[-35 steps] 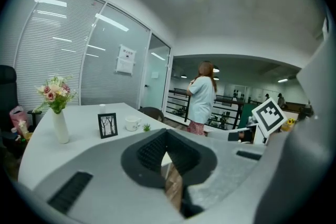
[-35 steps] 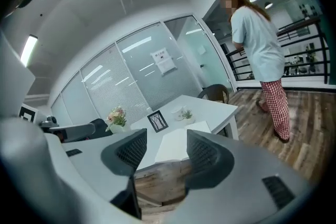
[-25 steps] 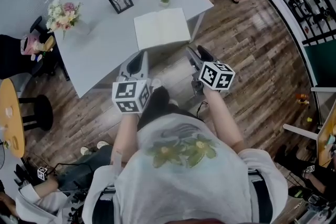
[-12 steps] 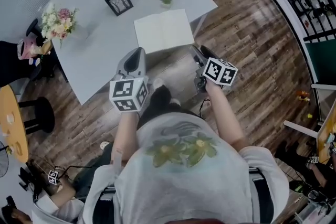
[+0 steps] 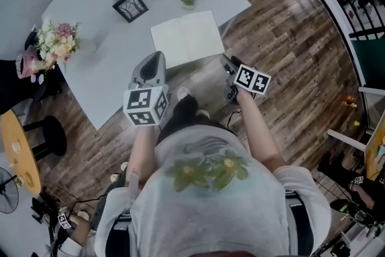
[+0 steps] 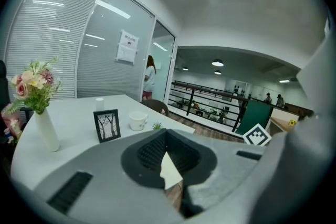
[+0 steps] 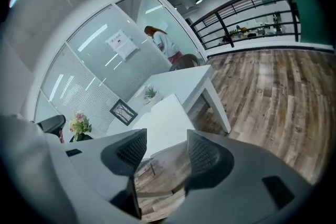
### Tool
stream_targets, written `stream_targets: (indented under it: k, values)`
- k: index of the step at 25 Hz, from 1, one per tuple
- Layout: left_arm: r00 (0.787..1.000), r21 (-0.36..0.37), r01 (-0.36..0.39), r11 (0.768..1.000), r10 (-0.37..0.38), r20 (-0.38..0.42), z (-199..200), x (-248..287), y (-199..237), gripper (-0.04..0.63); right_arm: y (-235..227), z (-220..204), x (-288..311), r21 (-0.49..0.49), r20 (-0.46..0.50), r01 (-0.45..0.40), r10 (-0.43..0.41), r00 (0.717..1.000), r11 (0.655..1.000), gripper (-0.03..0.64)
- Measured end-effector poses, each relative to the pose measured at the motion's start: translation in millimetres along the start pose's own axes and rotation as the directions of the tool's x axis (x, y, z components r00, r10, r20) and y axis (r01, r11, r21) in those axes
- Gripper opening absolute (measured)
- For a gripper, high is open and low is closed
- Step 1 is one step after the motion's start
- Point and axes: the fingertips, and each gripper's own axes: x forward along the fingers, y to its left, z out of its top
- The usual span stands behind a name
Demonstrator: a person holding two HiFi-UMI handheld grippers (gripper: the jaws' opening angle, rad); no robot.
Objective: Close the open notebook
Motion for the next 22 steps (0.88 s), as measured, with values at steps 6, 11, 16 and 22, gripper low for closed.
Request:
stream_targets:
  k: [6, 11, 16, 22]
  values:
    - [0.999, 0.003, 0.018, 1.0, -0.018, -0.039, -4, 15, 8, 0.002, -17, -10, 26, 0.2, -0.007, -0.037, 0.039, 0.999, 0.979, 0.23]
    - [0.997, 0.004, 0.027, 1.0, -0.026, -0.066, -7, 23, 15, 0.002, -36, -22, 49, 0.374, 0.003, -0.048, 0.05, 0.999, 0.926, 0.23]
    - [0.996, 0.012, 0.032, 0.999, -0.031, -0.088, -11, 27, 25, 0.002, -56, -32, 67, 0.512, 0.034, -0.055, 0.044, 0.998, 0.857, 0.23]
    - [0.994, 0.019, 0.036, 0.999, -0.034, -0.102, -15, 32, 35, 0.002, -69, -40, 81, 0.614, 0.087, -0.111, 0.072, 0.994, 0.782, 0.23]
